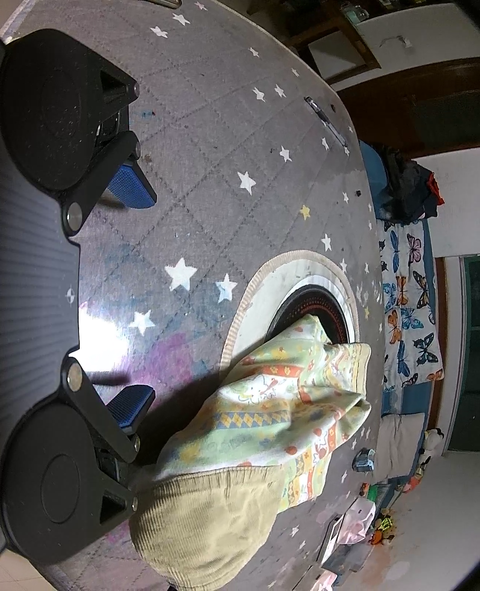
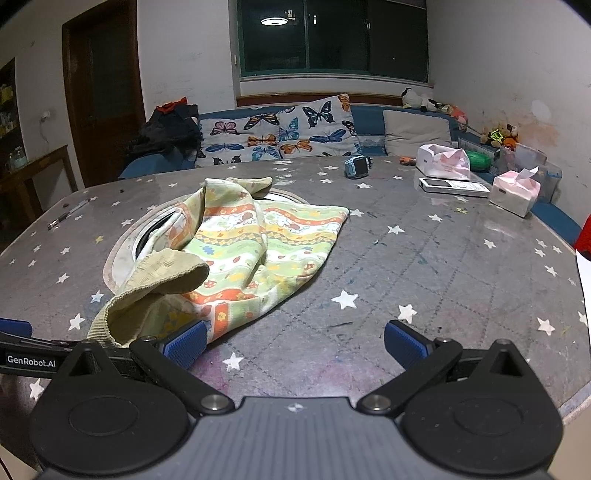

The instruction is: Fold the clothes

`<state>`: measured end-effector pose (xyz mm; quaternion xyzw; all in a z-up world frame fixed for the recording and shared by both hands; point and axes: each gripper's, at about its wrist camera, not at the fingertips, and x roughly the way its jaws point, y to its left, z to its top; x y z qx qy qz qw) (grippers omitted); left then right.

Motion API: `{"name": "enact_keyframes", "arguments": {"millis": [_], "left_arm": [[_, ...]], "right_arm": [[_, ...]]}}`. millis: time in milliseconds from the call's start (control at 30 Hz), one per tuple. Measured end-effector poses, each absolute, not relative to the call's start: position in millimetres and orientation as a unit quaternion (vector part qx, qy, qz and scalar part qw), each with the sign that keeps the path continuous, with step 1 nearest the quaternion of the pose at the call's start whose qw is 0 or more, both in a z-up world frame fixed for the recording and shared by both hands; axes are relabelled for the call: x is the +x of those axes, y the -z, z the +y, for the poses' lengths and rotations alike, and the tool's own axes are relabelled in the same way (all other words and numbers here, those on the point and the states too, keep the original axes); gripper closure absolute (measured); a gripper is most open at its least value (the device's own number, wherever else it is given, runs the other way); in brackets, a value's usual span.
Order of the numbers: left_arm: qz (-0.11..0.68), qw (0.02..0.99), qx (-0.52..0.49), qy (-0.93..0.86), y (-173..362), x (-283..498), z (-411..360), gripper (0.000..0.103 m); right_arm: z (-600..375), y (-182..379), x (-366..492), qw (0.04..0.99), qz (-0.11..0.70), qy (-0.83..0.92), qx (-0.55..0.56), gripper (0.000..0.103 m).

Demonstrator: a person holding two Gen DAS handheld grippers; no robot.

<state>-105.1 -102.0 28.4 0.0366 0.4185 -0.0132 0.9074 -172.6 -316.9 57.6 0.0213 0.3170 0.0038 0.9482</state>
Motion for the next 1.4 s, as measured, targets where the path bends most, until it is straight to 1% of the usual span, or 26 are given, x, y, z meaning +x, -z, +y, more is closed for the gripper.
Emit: {"name": "enact_keyframes", "arguments": {"millis": [400,667,733,833,900,967,1133,1200,1233,1300,1333,1367,1400], "left_arm": [[0.41,0.911,0.039,0.012,-34.9,-99.3,-102.3,0.0],[0.382,0.923,0.039,0.035,-60.9,-75.4,-106.4,0.0],[0.375,0.925,0.038,0.041,-67.6,-69.2,-107.4,0.0],[0.364,0.929,0.038,0.05,-77.7,-60.0,-109.0,0.0],[0.36,0.93,0.037,0.064,-82.8,-48.9,-114.8,0.0],[0.358,0.93,0.035,0.08,-87.6,-36.7,-121.8,0.0],[0.362,0.925,0.034,0.11,-88.9,1.9,-140.2,0.001],[0.372,0.919,0.029,0.127,-83.8,20.6,-144.7,0.009],[0.378,0.916,0.027,0.134,-80.4,29.1,-146.4,0.016],[0.39,0.909,0.025,0.147,-73.0,43.9,-149.0,0.028],[0.396,0.905,0.026,0.155,-68.9,49.6,-150.7,0.041],[0.402,0.901,0.027,0.162,-64.7,54.6,-152.2,0.051],[0.406,0.898,0.028,0.168,-61.0,58.9,-153.0,0.057]], "right_arm": [[-316.4,-59.1,-166.5,0.947,0.32,-0.012,0.024,0.0],[-316.8,-65.4,-150.9,0.947,0.32,-0.028,0.023,0.002],[-316.4,-66.5,-144.3,0.946,0.321,-0.034,0.021,0.005],[-315.5,-67.2,-134.5,0.945,0.323,-0.04,0.018,0.007],[-315.9,-67.6,-127.1,0.945,0.324,-0.043,0.015,0.01],[-317.4,-68.2,-115.9,0.944,0.325,-0.048,0.014,0.011],[-324.0,-69.4,-81.3,0.941,0.331,-0.06,0.023,0.023],[-326.2,-69.8,-65.7,0.939,0.335,-0.07,0.031,0.027],[-326.6,-69.8,-57.9,0.939,0.335,-0.076,0.034,0.031],[-326.9,-69.2,-41.8,0.937,0.336,-0.084,0.037,0.032],[-326.4,-68.5,-33.5,0.936,0.338,-0.089,0.038,0.036],[-325.7,-67.7,-25.5,0.935,0.34,-0.095,0.04,0.036],[-324.9,-66.9,-17.3,0.933,0.342,-0.102,0.044,0.037]]}}
